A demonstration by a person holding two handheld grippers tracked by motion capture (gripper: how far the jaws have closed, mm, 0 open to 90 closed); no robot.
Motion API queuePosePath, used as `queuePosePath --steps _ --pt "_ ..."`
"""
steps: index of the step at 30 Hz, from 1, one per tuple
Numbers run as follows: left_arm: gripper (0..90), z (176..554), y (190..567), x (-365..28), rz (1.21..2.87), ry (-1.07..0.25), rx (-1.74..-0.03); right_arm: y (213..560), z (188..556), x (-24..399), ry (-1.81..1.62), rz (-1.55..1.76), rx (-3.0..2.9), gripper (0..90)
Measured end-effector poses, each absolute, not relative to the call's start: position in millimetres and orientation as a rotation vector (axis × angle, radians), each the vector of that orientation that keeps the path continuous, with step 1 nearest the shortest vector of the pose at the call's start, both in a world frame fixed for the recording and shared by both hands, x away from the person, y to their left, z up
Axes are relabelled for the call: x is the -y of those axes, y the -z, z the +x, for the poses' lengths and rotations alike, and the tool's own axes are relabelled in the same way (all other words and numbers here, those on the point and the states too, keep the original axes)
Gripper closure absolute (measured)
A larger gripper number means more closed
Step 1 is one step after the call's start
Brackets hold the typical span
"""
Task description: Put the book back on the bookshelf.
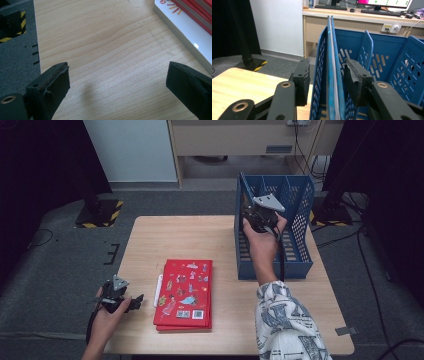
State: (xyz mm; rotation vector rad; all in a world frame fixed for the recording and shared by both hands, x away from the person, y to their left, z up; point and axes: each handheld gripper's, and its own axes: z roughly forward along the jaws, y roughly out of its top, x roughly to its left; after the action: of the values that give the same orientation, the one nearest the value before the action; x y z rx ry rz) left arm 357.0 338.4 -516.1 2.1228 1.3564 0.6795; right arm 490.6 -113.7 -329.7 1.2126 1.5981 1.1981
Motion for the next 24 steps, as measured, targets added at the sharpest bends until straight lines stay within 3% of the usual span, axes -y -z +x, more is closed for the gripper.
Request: queuePosePath --steps 12,24 --pt "4.2 356.8 516.2 -338.2 2.124 -0.677 -1.356 337.0 471.9 122.4 -1.213 1.199 -1.661 48.2" --pt "4.3 356.9 516.2 -338.9 2.121 -0.679 -1.359 350.1 457.1 124.2 -1.198 1.176 -1.703 54.5"
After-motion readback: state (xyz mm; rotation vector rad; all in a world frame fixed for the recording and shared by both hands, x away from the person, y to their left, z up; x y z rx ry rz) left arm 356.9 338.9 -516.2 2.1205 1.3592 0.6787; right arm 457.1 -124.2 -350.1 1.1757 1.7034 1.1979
